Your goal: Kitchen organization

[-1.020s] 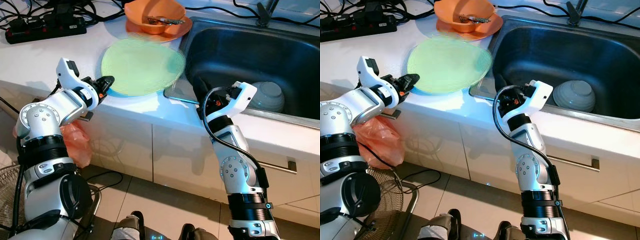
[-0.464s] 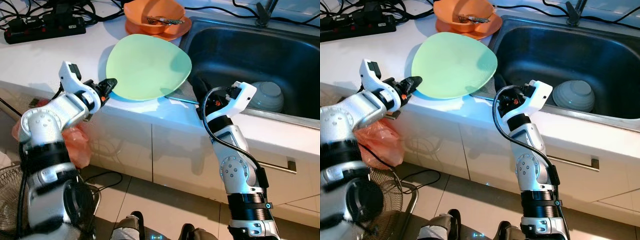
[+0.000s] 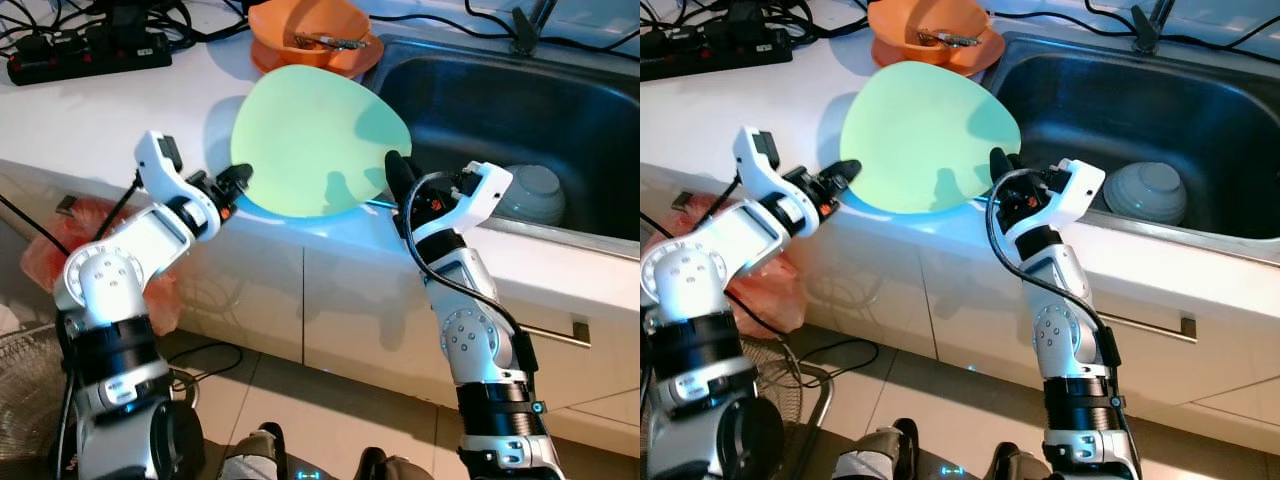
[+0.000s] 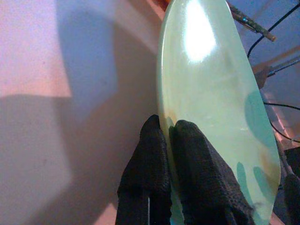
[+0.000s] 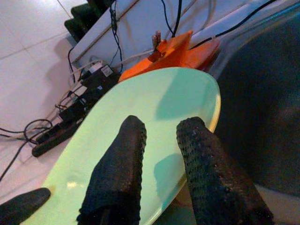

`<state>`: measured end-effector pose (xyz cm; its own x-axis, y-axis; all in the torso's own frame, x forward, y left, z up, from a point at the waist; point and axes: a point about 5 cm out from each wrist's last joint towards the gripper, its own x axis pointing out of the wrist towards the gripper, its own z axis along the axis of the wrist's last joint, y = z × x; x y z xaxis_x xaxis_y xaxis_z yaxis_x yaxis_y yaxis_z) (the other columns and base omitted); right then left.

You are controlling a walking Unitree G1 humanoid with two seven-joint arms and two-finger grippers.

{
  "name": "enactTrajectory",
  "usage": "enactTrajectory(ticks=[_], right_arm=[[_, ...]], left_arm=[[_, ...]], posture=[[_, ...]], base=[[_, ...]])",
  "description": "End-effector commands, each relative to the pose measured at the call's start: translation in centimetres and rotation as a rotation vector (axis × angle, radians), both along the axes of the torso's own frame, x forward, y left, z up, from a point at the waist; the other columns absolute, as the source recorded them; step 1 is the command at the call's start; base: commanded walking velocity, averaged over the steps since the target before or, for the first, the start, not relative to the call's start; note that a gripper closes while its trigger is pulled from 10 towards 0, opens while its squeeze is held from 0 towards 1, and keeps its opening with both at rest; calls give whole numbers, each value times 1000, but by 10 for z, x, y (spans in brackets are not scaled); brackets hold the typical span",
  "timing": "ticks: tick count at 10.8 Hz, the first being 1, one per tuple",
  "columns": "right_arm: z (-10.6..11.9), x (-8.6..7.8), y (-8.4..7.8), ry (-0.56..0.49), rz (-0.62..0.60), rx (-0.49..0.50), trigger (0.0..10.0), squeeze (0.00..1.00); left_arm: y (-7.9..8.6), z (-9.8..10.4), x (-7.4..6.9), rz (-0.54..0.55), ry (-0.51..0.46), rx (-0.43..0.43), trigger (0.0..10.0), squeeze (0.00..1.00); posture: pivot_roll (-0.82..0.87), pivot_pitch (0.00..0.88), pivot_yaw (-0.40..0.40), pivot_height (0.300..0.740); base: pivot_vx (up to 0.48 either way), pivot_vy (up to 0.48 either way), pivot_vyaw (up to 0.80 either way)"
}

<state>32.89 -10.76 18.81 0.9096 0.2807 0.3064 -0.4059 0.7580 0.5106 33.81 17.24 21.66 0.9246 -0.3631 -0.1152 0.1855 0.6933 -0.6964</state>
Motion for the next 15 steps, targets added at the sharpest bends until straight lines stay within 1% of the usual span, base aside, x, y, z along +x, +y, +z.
enactTrajectory(ticks=[1, 3, 5, 6, 8, 9, 10, 12, 14, 15], right_arm=[[-4, 2, -4, 24, -9, -7, 10000, 0], [-1, 4, -11, 12, -37, -9, 10000, 0], [12, 7, -26, -36, -96, -3, 10000, 0], [27, 9, -46, -86, -182, 10, 10000, 0], [43, 10, -68, -148, -279, 14, 10000, 0], [40, 11, -75, -138, -300, 1, 10000, 0], [34, 13, -78, -115, -310, -11, 10000, 0], [24, 15, -77, -78, -313, -12, 10000, 0], [18, 16, -79, -55, -321, -12, 10000, 0], [16, 17, -80, -47, -325, -15, 10000, 0]], left_arm=[[0, -14, -4, 17, 56, 69, 10000, 0], [1, -11, -7, 65, -1, 82, 10000, 0], [1, -9, -9, 98, -42, 77, 10000, 0], [-3, -9, -13, 86, -62, 59, 10000, 0], [-6, -8, -16, 74, -93, 61, 10000, 0], [-11, -3, -17, 51, -131, 71, 10000, 0], [-14, 5, -18, 36, -190, 78, 10000, 0], [-15, 30, -22, 22, -354, 83, 10000, 0], [-16, 45, -25, 19, -454, 109, 10000, 0], [-18, 54, -26, 23, -515, 109, 10000, 0]], posture=[[146, 186, -18, 740], [146, 181, -26, 740], [145, 181, -26, 740], [145, 180, -27, 740], [143, 183, -30, 740], [146, 181, -32, 740], [149, 180, -35, 740], [150, 174, -36, 740], [148, 169, -39, 740], [146, 165, -40, 740]], base=[[0, 0, 0], [0, 0, 0], [0, 0, 0], [0, 0, 0], [0, 0, 0], [0, 0, 0], [0, 0, 0], [0, 0, 0], [0, 0, 0], [0, 0, 0]])
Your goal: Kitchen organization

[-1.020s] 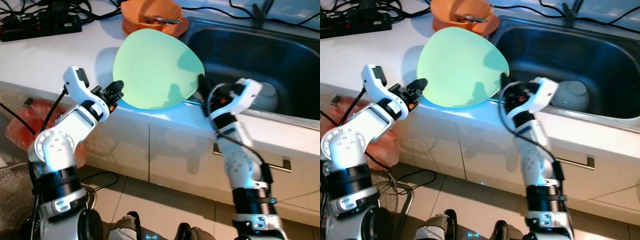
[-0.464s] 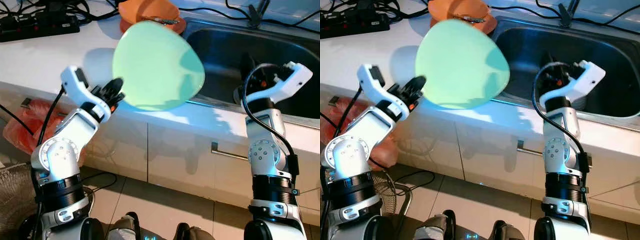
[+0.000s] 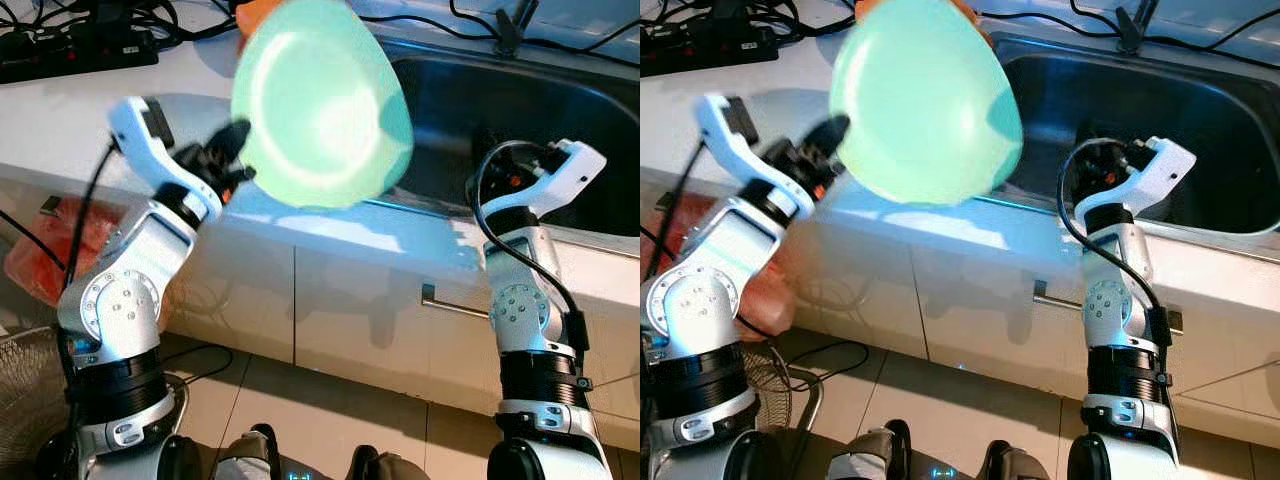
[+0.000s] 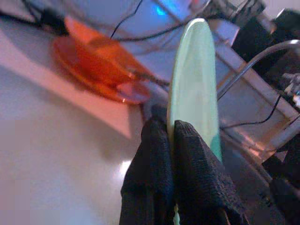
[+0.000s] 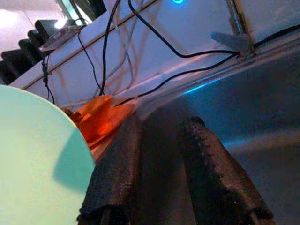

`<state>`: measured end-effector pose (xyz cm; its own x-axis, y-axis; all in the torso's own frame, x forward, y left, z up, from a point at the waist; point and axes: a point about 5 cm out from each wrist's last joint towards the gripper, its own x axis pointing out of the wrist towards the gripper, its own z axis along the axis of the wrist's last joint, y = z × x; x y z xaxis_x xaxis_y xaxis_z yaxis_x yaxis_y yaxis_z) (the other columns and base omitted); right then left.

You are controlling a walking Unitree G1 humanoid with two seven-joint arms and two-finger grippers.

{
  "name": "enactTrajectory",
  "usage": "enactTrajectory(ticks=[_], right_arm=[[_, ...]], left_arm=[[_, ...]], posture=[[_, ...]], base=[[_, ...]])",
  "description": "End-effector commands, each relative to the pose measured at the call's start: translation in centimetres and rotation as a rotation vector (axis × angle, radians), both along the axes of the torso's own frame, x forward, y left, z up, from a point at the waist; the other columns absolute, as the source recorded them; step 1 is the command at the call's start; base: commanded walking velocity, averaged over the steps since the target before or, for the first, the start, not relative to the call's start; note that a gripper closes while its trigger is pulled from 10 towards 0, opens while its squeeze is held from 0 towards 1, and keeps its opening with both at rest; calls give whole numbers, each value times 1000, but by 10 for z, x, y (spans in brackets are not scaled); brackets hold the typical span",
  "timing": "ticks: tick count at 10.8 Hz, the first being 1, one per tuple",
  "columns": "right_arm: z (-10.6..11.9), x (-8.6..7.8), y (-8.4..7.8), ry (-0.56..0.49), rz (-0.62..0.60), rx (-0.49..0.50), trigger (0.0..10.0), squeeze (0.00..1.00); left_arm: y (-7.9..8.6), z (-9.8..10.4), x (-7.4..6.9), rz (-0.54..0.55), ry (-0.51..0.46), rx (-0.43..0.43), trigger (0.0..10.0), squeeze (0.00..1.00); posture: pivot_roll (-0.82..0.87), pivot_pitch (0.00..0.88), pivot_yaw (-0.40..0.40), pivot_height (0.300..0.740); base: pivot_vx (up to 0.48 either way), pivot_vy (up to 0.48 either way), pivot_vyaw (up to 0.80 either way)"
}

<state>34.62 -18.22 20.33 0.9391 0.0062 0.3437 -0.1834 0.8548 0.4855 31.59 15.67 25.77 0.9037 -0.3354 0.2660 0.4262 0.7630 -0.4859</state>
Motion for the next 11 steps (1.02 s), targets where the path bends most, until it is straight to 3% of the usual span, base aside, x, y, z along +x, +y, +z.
enactTrajectory(ticks=[1, 4, 6, 8, 9, 11], right_arm=[[0, 0, -6, -3, -27, 1, 10000, 0], [-5, 0, -2, 10, -19, 14, 10000, 0], [-4, 0, 0, 8, -9, 28, 10000, 0], [-2, 0, 2, 2, 4, 65, 10000, 0], [3, -1, 9, -17, 56, 118, 10000, 0], [9, -4, 13, -40, 118, 258, 10000, 0]], left_arm=[[-5, 20, -5, -18, -115, -5, 10000, 0], [-14, 34, 1, -9, -197, -75, 10000, 0], [-35, 40, 7, -49, -242, -100, 10000, 0], [-45, 42, 14, -54, -255, -116, 10000, 0], [-56, 42, 22, -72, -257, -135, 10000, 0], [-62, 43, 27, -86, -266, -161, 10000, 0]], posture=[[143, 164, -40, 740], [139, 163, -39, 740], [136, 174, -40, 740], [131, 176, -40, 740], [118, 177, -33, 740], [110, 181, -28, 740]], base=[[0, 0, 0], [0, 0, 0], [0, 0, 0], [0, 0, 0], [0, 0, 0], [0, 0, 0]])
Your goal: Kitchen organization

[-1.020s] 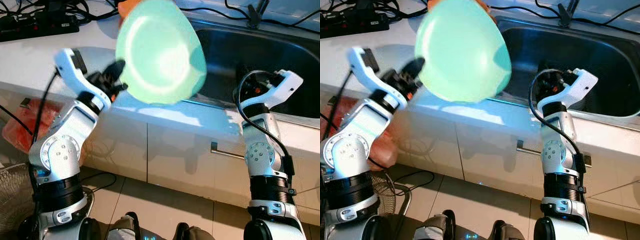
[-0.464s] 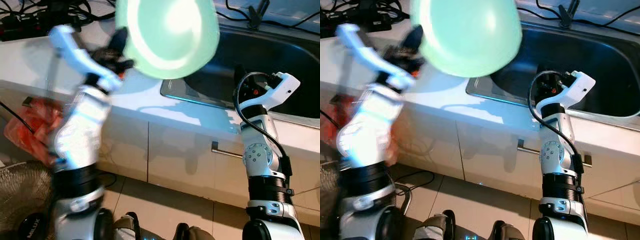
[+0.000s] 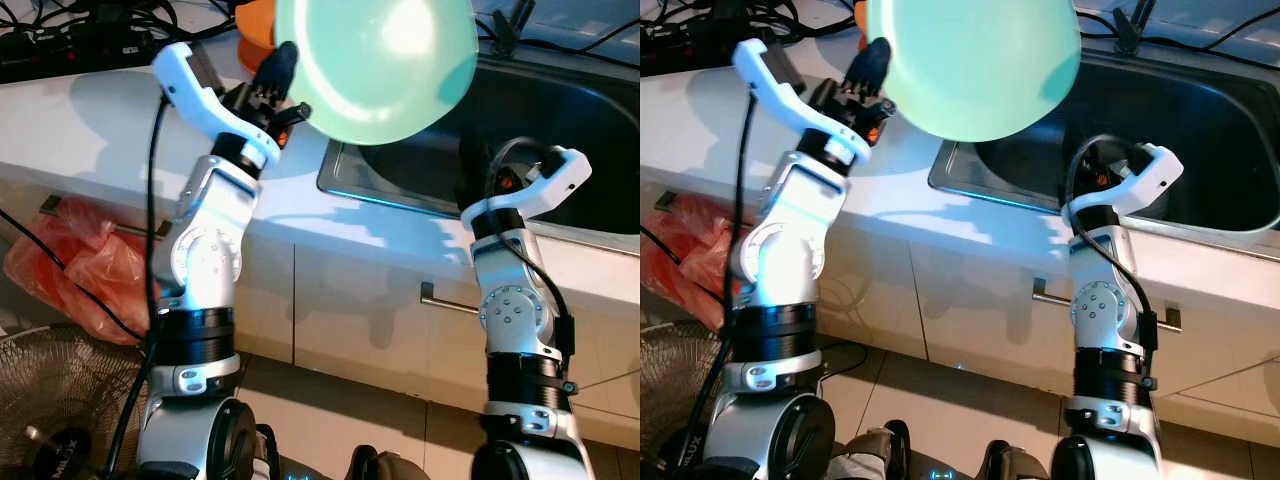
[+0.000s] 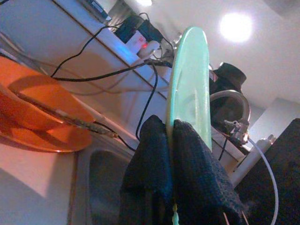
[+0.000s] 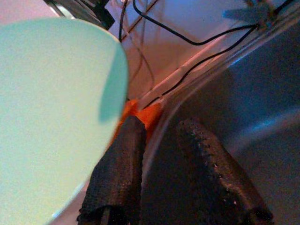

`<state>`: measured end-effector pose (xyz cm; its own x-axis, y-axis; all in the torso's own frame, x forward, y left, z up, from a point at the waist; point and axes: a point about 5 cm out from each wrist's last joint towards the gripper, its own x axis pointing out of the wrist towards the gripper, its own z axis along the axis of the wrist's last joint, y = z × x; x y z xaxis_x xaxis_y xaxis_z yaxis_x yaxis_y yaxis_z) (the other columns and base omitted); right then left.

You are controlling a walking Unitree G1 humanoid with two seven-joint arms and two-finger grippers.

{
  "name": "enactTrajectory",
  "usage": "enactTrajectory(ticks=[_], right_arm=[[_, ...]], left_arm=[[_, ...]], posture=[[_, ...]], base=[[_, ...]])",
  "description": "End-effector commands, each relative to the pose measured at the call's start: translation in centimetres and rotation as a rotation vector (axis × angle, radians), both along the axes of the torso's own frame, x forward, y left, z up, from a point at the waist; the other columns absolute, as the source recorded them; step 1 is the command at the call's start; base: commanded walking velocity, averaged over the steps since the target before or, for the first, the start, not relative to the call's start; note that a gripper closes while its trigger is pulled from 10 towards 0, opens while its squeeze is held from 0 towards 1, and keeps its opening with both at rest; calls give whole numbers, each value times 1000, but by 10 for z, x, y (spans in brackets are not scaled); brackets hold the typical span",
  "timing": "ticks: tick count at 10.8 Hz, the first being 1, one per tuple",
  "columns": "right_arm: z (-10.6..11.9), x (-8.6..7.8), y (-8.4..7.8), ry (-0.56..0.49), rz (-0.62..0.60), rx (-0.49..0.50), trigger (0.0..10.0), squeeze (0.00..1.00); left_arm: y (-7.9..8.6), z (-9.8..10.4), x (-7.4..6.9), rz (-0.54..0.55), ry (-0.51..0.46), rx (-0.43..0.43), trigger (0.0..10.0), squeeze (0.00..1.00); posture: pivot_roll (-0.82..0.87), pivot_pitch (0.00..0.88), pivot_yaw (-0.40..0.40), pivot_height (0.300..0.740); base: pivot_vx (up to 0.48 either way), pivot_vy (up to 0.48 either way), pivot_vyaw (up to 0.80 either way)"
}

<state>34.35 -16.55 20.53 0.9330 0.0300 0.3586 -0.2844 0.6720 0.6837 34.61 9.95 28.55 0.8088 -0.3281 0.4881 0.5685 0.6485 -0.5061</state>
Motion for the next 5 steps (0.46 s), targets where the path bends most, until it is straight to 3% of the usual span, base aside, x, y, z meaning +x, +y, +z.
enactTrajectory(ticks=[1, 5], right_arm=[[10, -2, -2, -39, 26, 98, 10000, 0], [20, -10, 9, -107, 171, 250, 10000, 0]], left_arm=[[-6, 14, -1, -18, -75, -5, 10000, 0], [-7, 14, 6, -10, -77, -33, 10000, 0]], posture=[[107, 182, -28, 740], [105, 184, -25, 740]], base=[[0, 0, 0], [0, 0, 0]])
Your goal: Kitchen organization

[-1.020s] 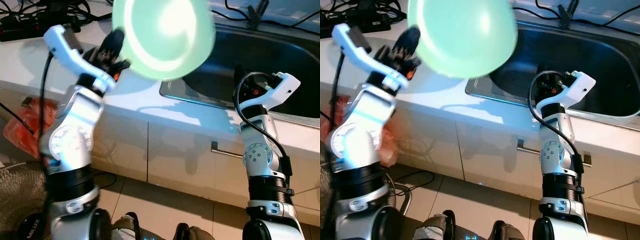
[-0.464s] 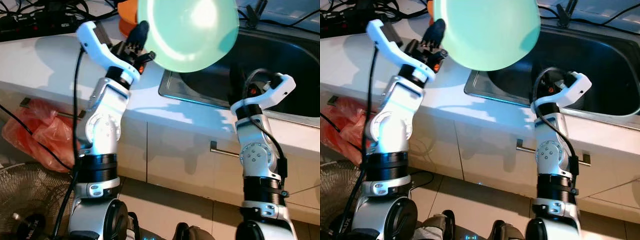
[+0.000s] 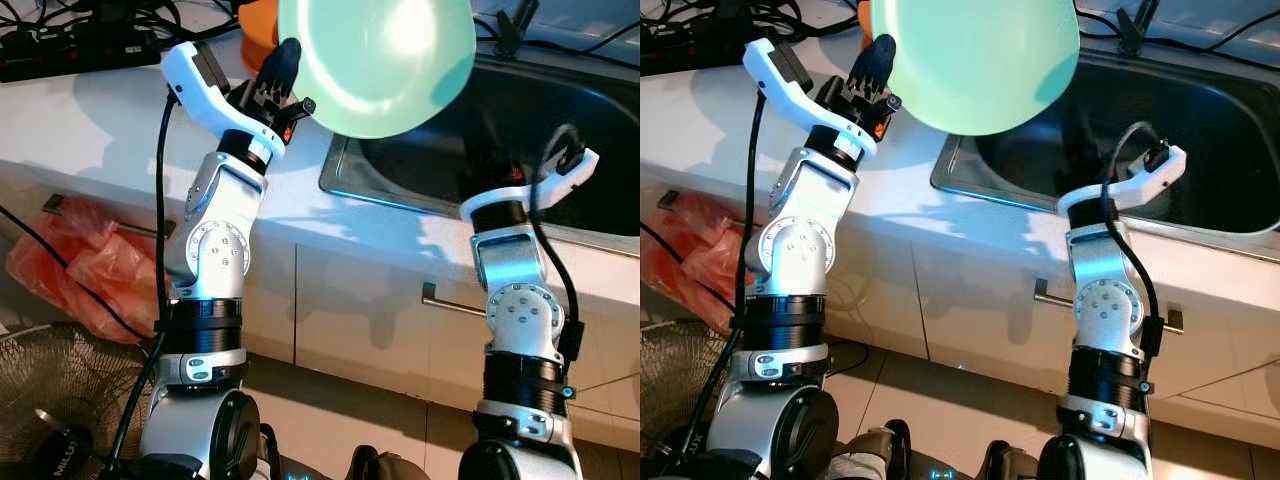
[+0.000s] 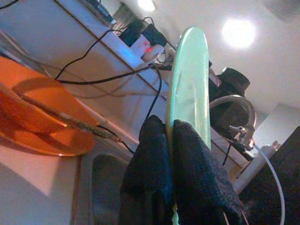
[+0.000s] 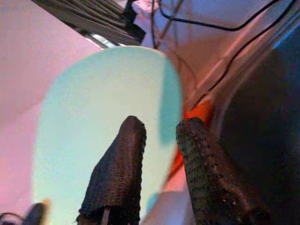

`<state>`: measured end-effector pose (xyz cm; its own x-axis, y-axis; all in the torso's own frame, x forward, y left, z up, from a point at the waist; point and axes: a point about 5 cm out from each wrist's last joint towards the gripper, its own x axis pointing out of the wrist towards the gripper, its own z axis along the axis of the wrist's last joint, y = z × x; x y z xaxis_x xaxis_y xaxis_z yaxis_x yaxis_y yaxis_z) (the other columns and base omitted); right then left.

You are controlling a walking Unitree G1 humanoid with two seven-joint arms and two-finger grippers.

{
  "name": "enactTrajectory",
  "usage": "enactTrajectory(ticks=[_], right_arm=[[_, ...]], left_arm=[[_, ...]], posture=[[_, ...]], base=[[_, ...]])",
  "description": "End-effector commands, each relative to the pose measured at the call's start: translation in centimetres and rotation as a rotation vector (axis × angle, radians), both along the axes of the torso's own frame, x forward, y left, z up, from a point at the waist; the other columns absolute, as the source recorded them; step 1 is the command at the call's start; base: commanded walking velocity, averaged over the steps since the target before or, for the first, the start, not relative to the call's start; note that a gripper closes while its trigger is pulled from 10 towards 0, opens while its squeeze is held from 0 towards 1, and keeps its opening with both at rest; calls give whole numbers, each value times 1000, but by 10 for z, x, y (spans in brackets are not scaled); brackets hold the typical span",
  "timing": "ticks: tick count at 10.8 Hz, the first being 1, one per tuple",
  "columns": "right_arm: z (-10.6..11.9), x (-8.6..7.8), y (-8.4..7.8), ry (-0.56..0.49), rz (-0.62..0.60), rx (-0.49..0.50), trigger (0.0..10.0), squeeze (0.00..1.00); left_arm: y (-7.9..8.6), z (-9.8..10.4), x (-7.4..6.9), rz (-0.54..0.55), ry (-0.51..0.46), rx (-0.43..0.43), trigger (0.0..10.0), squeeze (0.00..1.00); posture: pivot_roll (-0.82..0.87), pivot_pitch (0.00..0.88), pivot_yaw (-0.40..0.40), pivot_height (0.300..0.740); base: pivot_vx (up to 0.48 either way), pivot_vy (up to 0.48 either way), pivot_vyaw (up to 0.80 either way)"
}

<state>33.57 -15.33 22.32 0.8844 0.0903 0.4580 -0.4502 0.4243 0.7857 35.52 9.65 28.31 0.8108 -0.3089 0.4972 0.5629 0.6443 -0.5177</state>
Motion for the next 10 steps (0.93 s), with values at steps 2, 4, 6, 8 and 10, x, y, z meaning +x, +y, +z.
enactTrajectory(ticks=[2, 4, 6, 8, 10], right_arm=[[5, -5, 1, -43, 39, 21, 10000, 0], [4, -7, 7, -46, 73, 20, 10000, 0], [1, -7, 7, -33, 78, 17, 10000, 0], [-2, -7, 8, -26, 86, 5, 10000, 0], [-3, -7, 9, -21, 89, 2, 10000, 0]], left_arm=[[-8, 17, -2, -36, -75, -6, 10000, 0], [-12, 17, -3, -55, -78, -21, 10000, 0], [-11, 20, -4, -58, -90, -33, 10000, 0], [-13, 22, -4, -69, -96, -38, 10000, 0], [-14, 23, -5, -79, -103, -34, 10000, 0]], posture=[[108, 185, -25, 740], [108, 184, -26, 740], [110, 182, -24, 740], [113, 179, -25, 740], [113, 178, -25, 740]], base=[[0, 0, 0], [0, 0, 0], [0, 0, 0], [0, 0, 0], [0, 0, 0]])
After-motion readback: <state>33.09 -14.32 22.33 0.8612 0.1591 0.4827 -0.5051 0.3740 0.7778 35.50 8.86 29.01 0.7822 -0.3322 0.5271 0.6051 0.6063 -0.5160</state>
